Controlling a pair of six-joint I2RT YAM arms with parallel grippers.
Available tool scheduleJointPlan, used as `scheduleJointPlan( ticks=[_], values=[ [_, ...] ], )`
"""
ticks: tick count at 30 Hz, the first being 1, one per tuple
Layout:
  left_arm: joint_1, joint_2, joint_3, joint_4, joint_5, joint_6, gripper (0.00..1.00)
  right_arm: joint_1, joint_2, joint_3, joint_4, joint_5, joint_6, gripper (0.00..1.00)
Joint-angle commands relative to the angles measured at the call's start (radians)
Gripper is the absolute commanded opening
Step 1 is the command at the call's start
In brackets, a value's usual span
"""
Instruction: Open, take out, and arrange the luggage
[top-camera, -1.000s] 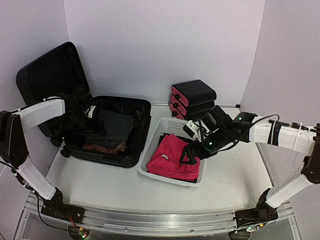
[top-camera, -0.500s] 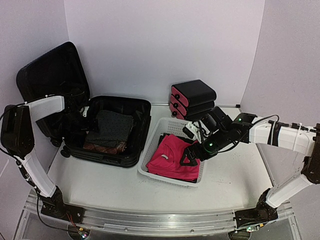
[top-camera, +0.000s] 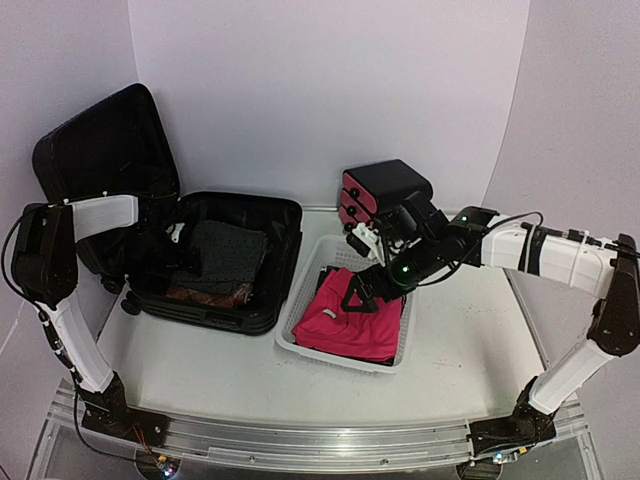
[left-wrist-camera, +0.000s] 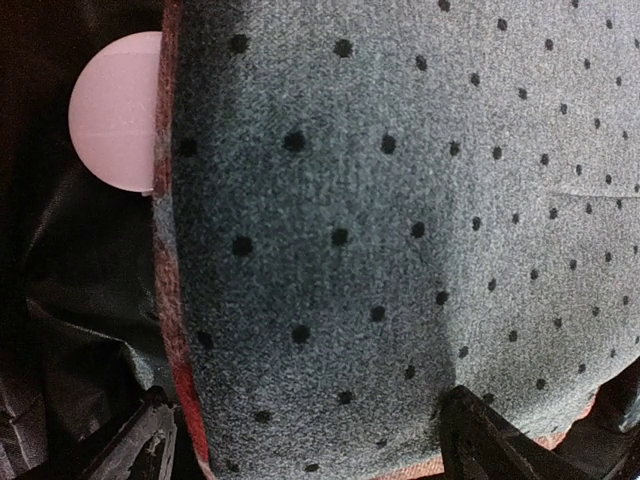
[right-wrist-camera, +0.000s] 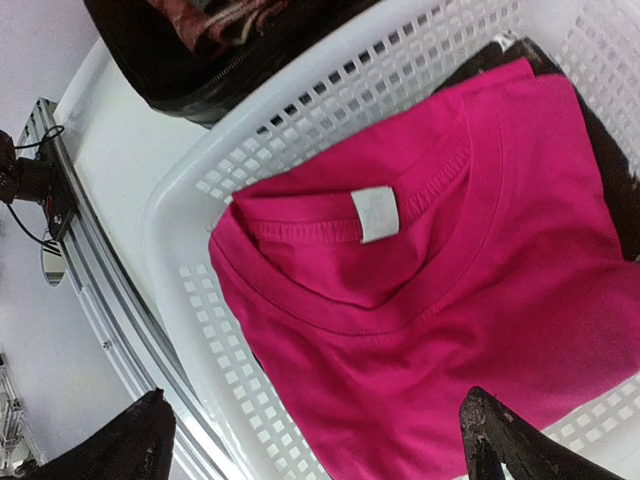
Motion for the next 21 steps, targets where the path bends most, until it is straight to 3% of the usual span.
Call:
scheduleJointPlan(
  ticks=[1, 6, 16, 21],
  values=[
    [-0.002, -0.004, 0.021, 0.010, -0.026, 0.014, 0.93, -0.002, 0.044, 0.139, 0.035, -0.004, -0.056, 0.98],
    [-0.001, 0.021, 0.016, 0.012, 0.026, 0.008, 0.88, 0.005, 0.125, 0.245, 0.077, 0.015, -0.082, 0.98],
    [-0.002, -0.029, 0.012, 0.012, 0.041, -0.021, 0.55, 0.056, 0.373, 0.534, 0.162, 0.137, -0.331, 0.98],
    [-0.002, -0.044, 0.015, 0.012, 0.078, -0.030, 0.40, 0.080, 0.513, 0.667, 0.207, 0.103, -0.485, 0.90]
  ],
)
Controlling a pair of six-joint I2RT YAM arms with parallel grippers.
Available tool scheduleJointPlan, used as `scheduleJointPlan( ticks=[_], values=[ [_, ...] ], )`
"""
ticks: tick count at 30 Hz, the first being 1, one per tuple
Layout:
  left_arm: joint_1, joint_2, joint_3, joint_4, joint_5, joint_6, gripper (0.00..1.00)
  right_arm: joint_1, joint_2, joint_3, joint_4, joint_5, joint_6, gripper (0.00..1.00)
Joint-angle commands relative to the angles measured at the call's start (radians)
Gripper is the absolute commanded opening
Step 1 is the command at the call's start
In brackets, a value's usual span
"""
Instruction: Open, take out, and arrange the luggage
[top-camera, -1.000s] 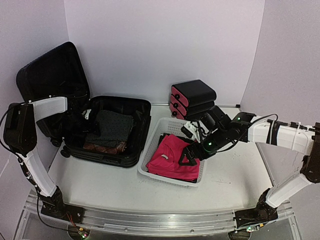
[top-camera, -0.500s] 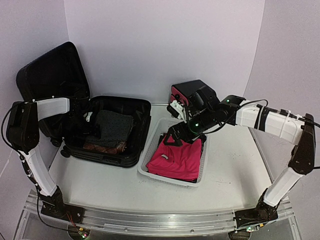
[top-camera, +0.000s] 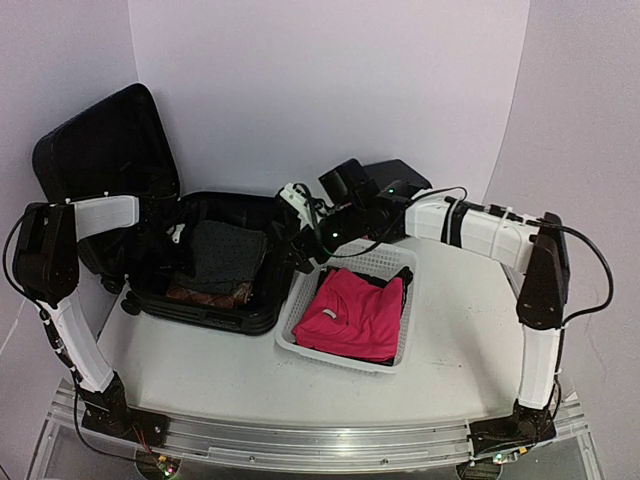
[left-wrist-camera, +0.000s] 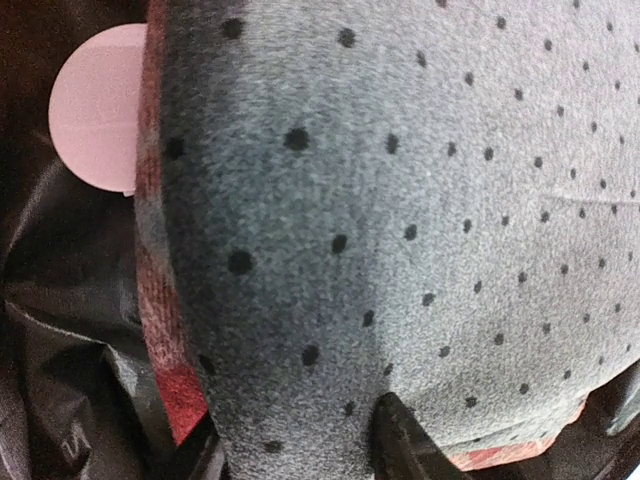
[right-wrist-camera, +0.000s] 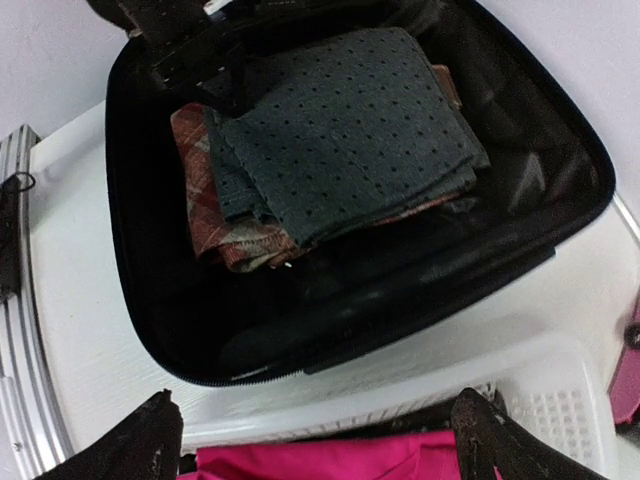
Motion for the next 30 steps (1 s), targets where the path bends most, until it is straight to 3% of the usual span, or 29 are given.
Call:
scheduleJointPlan(
  ticks=[1, 6, 13, 24, 30],
  values=[
    [-0.003, -0.063, 0.016, 0.006, 0.051, -0.006, 0.37, 0.020, 0.105, 0.142, 0.081, -0.024, -0.186, 0.87],
    [-0.002, -0.102, 0.034, 0.004, 0.074, -0.010, 0.23, 0.023, 0.266, 0.338, 0.092, -0.083, -0.212, 0.77],
    [-0.001, -0.138, 0.066, 0.000, 0.108, -0.014, 0.12, 0.069, 0.453, 0.533, 0.123, -0.079, -0.261, 0.77],
    [-0.002, -0.193, 0.115, 0.000, 0.178, -0.034, 0.07, 0.136, 0.633, 0.691, 0.284, 0.004, -0.251, 0.74],
    [-0.003, -0.206, 0.138, -0.001, 0.199, -0.038, 0.05, 0.157, 0.730, 0.779, 0.352, 0.085, -0.245, 0.78]
  ],
)
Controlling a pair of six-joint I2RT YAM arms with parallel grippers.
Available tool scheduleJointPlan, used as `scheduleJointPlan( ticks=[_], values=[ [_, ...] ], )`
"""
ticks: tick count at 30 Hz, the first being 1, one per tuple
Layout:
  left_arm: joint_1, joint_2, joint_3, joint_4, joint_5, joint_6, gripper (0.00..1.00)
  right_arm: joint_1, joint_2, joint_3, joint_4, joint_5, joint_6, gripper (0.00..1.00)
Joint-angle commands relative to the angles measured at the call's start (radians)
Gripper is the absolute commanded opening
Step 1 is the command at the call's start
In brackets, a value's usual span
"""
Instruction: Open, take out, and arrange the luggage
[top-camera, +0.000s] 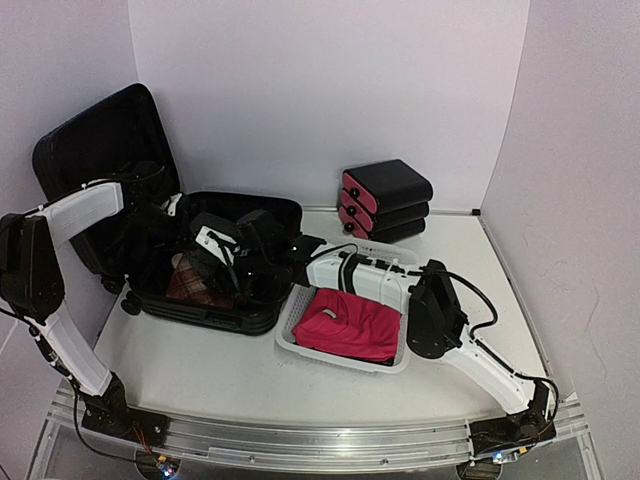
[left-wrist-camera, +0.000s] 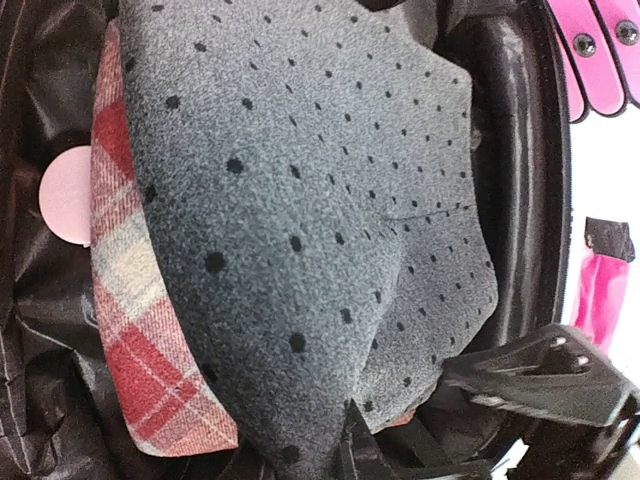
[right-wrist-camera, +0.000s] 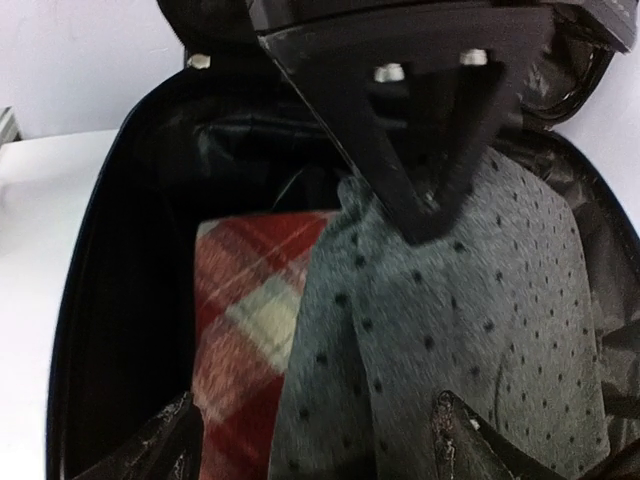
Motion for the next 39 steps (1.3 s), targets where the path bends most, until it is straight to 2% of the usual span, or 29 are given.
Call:
scheduleJointPlan(
  ticks=[1, 7, 10, 19, 22, 26, 29, 31, 34, 35, 39],
  values=[
    [0.000, -0.069, 0.067, 0.009, 0.036, -0.009, 0.05, 0.013, 0.054, 0.079, 0.129, 0.093, -0.004, 0.79],
    [0.000, -0.066, 0.092, 0.007, 0.059, -0.014, 0.04, 0.038, 0.099, 0.080, 0.242, 0.243, -0.042, 0.86],
    [0.001, -0.065, 0.092, 0.007, 0.064, -0.012, 0.03, 0.044, 0.122, 0.097, 0.283, 0.314, -0.078, 0.98],
    [0.000, -0.063, 0.097, 0.003, 0.080, -0.014, 0.02, 0.048, 0.192, 0.175, 0.353, 0.367, -0.157, 0.97],
    [0.000, -0.067, 0.099, 0.003, 0.077, -0.015, 0.02, 0.046, 0.217, 0.194, 0.377, 0.369, -0.172, 0.81],
    [0.001, -0.072, 0.098, 0.003, 0.075, -0.017, 0.02, 0.046, 0.246, 0.205, 0.405, 0.369, -0.188, 0.74],
    [0.000, -0.072, 0.096, 0.001, 0.074, -0.017, 0.02, 0.047, 0.256, 0.219, 0.407, 0.381, -0.180, 0.62],
    [0.000, -0.072, 0.095, 0.001, 0.074, -0.018, 0.01, 0.047, 0.239, 0.201, 0.415, 0.369, -0.163, 0.45],
    [0.001, -0.076, 0.093, 0.000, 0.073, -0.018, 0.03, 0.046, 0.209, 0.199, 0.406, 0.365, -0.118, 0.09],
    [0.001, -0.081, 0.090, 0.000, 0.073, -0.020, 0.05, 0.047, 0.198, 0.199, 0.403, 0.370, -0.097, 0.00],
    [0.001, -0.128, 0.087, -0.002, 0.064, -0.025, 0.19, 0.045, 0.136, 0.169, 0.384, 0.395, 0.014, 0.00]
  ],
)
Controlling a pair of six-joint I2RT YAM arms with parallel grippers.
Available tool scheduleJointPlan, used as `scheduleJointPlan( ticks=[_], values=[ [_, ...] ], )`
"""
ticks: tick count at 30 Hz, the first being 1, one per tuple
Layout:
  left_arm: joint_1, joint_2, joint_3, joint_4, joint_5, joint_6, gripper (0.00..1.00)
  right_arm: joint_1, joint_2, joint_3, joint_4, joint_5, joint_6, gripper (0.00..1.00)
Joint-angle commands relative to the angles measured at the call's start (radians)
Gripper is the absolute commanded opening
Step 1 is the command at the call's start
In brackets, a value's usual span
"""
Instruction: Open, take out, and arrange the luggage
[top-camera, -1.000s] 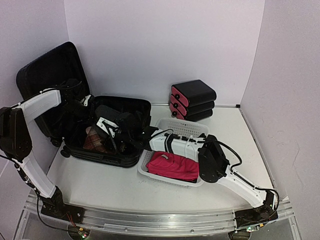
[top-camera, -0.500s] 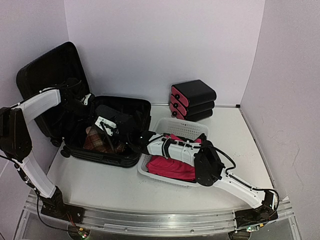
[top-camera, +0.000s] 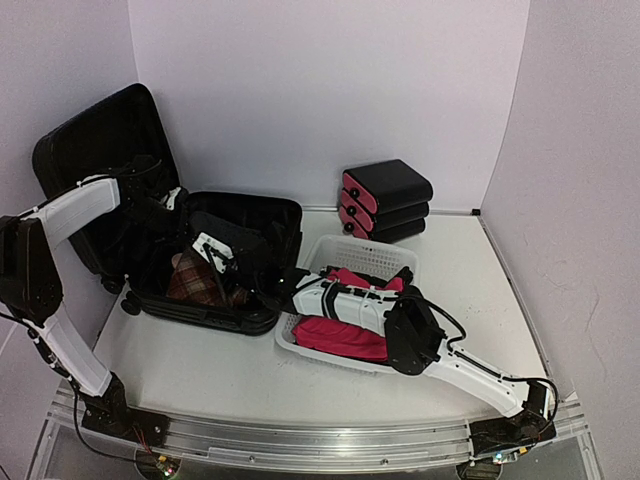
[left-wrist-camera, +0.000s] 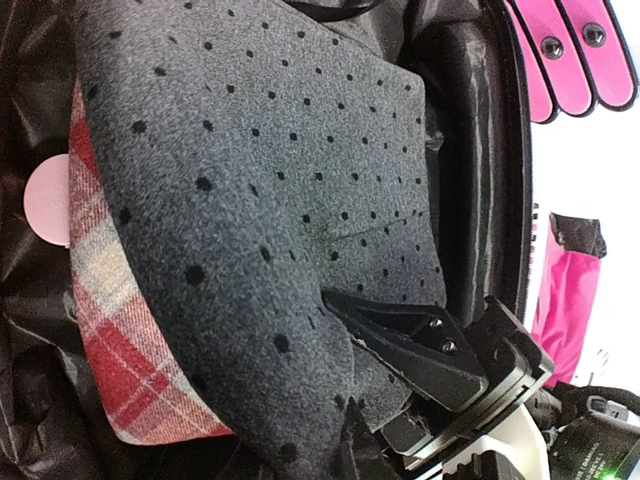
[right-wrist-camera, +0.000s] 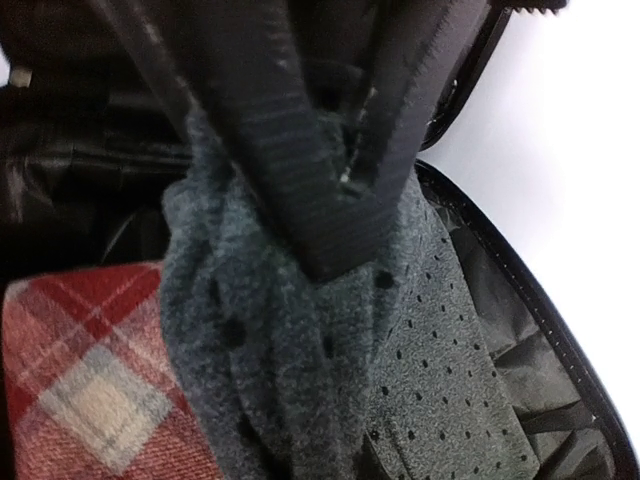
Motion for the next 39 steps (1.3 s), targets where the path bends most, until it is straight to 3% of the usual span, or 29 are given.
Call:
scheduleJointPlan(
  ticks=[1, 6, 9, 14, 19, 24, 28, 32, 39],
  values=[
    [0.002, -0.130, 0.046, 0.026, 0.004, -0.007, 0.24, 0.003, -0.138, -0.022, 0.013, 0.008, 0.138, 0.00],
    [0.000, -0.261, 0.040, 0.007, -0.054, -0.012, 0.70, 0.000, -0.265, -0.101, -0.070, -0.082, 0.230, 0.00],
    [0.002, -0.363, 0.045, -0.006, -0.092, -0.009, 0.80, -0.012, -0.362, -0.178, -0.105, -0.128, 0.347, 0.00],
    [0.001, -0.498, 0.038, -0.027, -0.102, -0.016, 0.83, -0.064, -0.486, -0.172, -0.209, -0.261, 0.615, 0.00],
    [0.001, -0.574, -0.012, -0.031, -0.053, -0.035, 0.83, -0.121, -0.611, -0.183, -0.308, -0.331, 0.742, 0.00],
    [0.001, -0.633, -0.068, -0.042, -0.028, -0.042, 0.83, -0.224, -0.788, -0.324, -0.331, -0.488, 0.855, 0.00],
    [0.001, -0.667, -0.107, -0.040, 0.009, -0.056, 0.83, -0.302, -0.903, -0.404, -0.407, -0.657, 0.807, 0.00],
    [0.000, -0.691, -0.138, -0.039, 0.027, -0.068, 0.83, -0.384, -0.989, -0.429, -0.605, -0.778, 0.647, 0.00],
    [0.000, -0.687, -0.155, -0.038, 0.053, -0.074, 0.83, -0.496, -1.125, -0.569, -0.827, -0.797, 0.277, 0.00]
  ],
)
